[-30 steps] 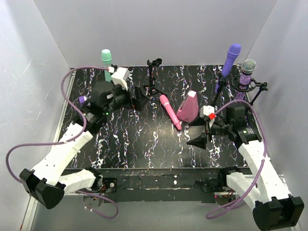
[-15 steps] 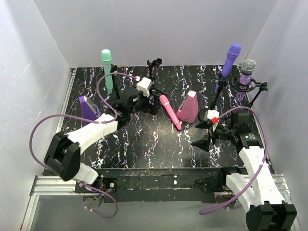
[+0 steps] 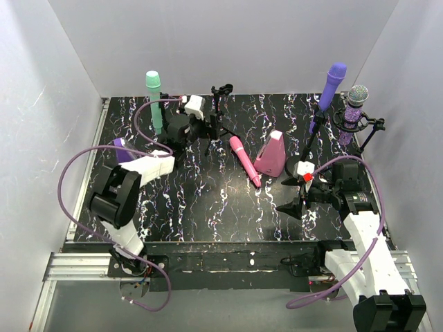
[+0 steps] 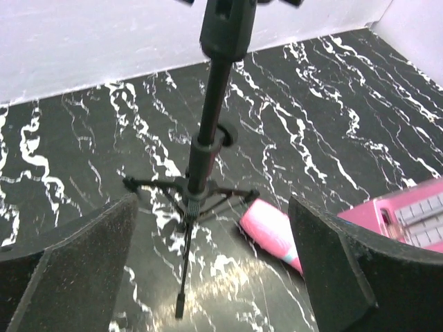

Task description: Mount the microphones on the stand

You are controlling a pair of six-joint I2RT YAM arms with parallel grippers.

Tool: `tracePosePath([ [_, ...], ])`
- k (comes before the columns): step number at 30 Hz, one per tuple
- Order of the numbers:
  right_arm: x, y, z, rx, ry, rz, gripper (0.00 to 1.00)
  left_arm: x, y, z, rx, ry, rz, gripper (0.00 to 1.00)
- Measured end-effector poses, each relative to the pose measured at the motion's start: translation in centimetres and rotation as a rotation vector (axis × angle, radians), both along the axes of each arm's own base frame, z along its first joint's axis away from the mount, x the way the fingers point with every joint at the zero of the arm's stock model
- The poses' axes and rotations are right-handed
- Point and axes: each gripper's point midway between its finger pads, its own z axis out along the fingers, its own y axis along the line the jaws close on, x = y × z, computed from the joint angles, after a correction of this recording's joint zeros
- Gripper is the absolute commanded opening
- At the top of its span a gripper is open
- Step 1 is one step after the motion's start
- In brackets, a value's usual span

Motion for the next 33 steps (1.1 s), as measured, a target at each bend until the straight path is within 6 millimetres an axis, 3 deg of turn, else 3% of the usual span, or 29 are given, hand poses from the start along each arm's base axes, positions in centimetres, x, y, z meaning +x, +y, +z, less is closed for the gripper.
tracePosePath([
  [8, 0.0, -0.1, -0.2, -0.007, -0.003, 0.002, 0.98, 4.5, -1.8, -0.3, -0.016, -0.045, -0.007, 0.58],
  [17, 0.1, -0.1, -0.5, -0.012, 0.002, 0.007, 0.98, 6.5, -2.2, -2.4, 0.031, -0.051, -0.001, 0.55],
  [23, 0.0, -0.1, -1.1, -0.019, 0.037, 0.007, 0.98, 7.2, -2.6, -1.0, 0.022, -0.095, -0.002, 0.49],
  [27, 0.0, -0.2, -1.2, -0.022, 0.041, 0.005, 0.98, 7.8, -2.7, 1.0, 0.006, -0.143, 0.001, 0.44],
  [31, 0.0, -0.2, -1.2, -0.023, 0.041, 0.006, 0.98, 8.2, -2.7, 2.3, -0.005, -0.178, 0.006, 0.11],
  [33, 0.0, -0.2, -1.2, -0.023, 0.041, 0.006, 0.98, 8.2, -2.8, 2.4, 0.001, -0.18, 0.003, 0.0],
])
